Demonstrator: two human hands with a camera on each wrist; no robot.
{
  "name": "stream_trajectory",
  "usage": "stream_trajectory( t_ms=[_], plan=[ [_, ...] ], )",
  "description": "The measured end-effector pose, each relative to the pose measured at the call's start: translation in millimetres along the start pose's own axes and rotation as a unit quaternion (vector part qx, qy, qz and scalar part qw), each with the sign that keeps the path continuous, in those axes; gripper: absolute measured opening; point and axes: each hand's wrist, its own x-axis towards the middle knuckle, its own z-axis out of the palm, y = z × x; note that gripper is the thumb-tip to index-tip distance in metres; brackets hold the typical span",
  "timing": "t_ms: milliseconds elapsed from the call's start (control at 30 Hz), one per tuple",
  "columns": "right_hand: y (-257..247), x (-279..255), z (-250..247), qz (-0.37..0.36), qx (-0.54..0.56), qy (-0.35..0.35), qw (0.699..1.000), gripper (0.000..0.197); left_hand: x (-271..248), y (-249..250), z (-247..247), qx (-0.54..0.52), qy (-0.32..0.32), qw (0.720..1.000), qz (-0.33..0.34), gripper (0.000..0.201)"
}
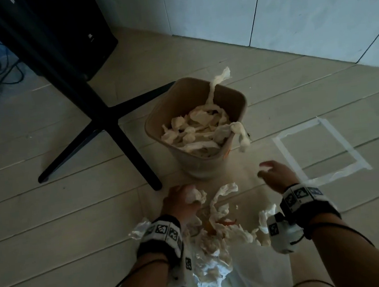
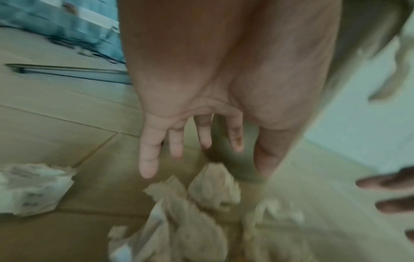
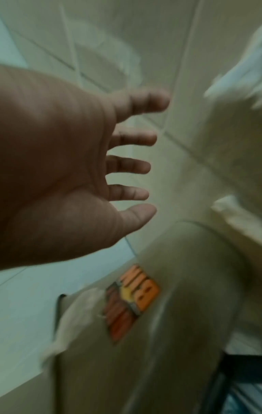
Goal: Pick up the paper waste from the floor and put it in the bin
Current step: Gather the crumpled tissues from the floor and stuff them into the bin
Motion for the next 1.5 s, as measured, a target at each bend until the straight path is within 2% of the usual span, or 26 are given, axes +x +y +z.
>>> stream_trajectory(
  t_ms=[67, 133, 200, 333, 467, 567, 700, 733, 800, 866, 966, 1066, 1266, 1500],
  plan=[
    [21.8, -2.0, 26.6, 0.055, -0.045, -0.053, 0.996, 0.059, 16.5, -3.1, 19.8, 0.064, -0.077, 0.995, -0.021, 0.075],
    [39.9, -8.5, 48.3, 0.101, -0.086, -0.083, 0.988, 0.074, 30.0, -7.2, 32.3, 0.104, -0.118, 0.987, -0.038, 0.087],
    [51.5, -17.7, 63.5, 0.121, -0.115, -0.083, 0.982, 0.079, 36.1, -7.4, 39.9, 0.131, -0.145, 0.980, -0.049, 0.095],
    [57.3, -23.4, 80.9, 0.123, -0.080, -0.084, 0.986, 0.081, 35.0, 5.2, 47.7, 0.149, -0.144, 0.978, -0.023, 0.102],
    [50.4, -22.9, 83.1, 0.101, 0.009, -0.108, 0.989, 0.084, 26.8, 22.6, 56.6, 0.160, -0.201, 0.966, 0.014, 0.118],
    [40.5, -21.6, 86.5, 0.080, 0.022, -0.131, 0.988, 0.086, 18.7, 31.7, 63.3, 0.188, -0.227, 0.955, 0.039, 0.125],
    [31.9, -19.7, 98.8, 0.063, 0.052, -0.180, 0.980, 0.089, 12.9, 34.8, 78.2, 0.212, -0.201, 0.954, 0.072, 0.121],
    [32.9, -17.7, 101.7, 0.059, 0.058, -0.190, 0.978, 0.086, 12.2, 34.9, 82.8, 0.204, -0.191, 0.957, 0.078, 0.116],
    [33.1, -18.7, 103.4, 0.069, 0.087, -0.198, 0.974, 0.065, 9.4, 35.5, 89.6, 0.163, -0.174, 0.967, 0.084, 0.105],
    [34.1, -22.4, 101.1, 0.090, 0.124, -0.213, 0.965, 0.044, 6.7, 35.3, 92.0, 0.120, -0.159, 0.976, 0.089, 0.088],
    [29.3, -31.7, 86.8, 0.080, 0.174, -0.218, 0.957, 0.047, 1.0, 39.0, 81.1, 0.073, -0.110, 0.985, 0.108, 0.052],
    [8.1, -49.1, 59.6, 0.040, 0.237, -0.195, 0.951, 0.044, -9.8, 55.0, 55.1, 0.019, -0.040, 0.989, 0.143, 0.034],
    [-45.3, -111.3, -18.4, -0.077, 0.306, -0.136, 0.939, 0.033, -64.0, 108.4, -20.9, -0.063, 0.051, 0.962, 0.260, 0.032],
    [-118.5, -172.1, -108.6, -0.257, 0.282, -0.110, 0.918, 0.031, -121.5, 173.1, -124.2, -0.099, 0.123, 0.909, 0.387, 0.036]
  ],
)
